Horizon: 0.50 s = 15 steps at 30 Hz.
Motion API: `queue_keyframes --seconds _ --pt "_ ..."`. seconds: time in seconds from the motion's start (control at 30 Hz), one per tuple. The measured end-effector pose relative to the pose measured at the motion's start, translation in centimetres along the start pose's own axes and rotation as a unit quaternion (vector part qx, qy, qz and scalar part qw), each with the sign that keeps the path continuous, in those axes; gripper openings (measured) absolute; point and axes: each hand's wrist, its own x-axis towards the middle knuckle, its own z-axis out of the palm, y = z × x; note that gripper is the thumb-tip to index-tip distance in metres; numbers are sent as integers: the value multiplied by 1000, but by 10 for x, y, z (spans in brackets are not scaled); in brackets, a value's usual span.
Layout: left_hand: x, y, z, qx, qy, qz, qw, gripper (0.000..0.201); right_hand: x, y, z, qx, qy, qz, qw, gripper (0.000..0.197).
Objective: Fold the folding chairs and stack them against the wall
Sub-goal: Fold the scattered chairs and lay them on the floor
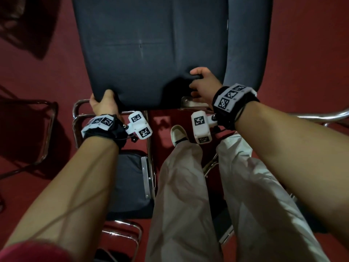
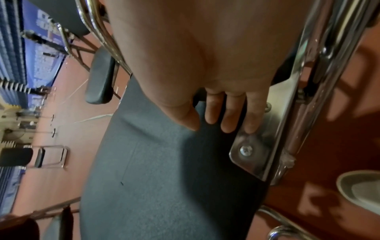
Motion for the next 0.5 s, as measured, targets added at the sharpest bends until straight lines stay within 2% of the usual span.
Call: queue_keyframes --seconds 0.17,0.2,0.27,0.3,0.37,0.5 --pt "-8 -2 -3 24 -9 -42 999 56 -1 -3 -5 6 -13 6 1000 33" --pt "-10 -6 -3 26 -15 -65 997 49 -1 -2 -7 11 -24 7 1000 34" --pt "-26 -11 0 4 -50 -122 991 21 -4 1 -12 22 -54 8 998 36" --pt "-34 -16 2 -13 -72 -150 986 15 -8 2 -16 33 -69 9 997 37" --pt "-47 -23 8 -9 -106 -186 977 21 -14 6 -24 77 -87 20 993 35" --pt "-71 -36 18 61 -173 -203 962 25 -36 31 -45 129 -109 70 983 19"
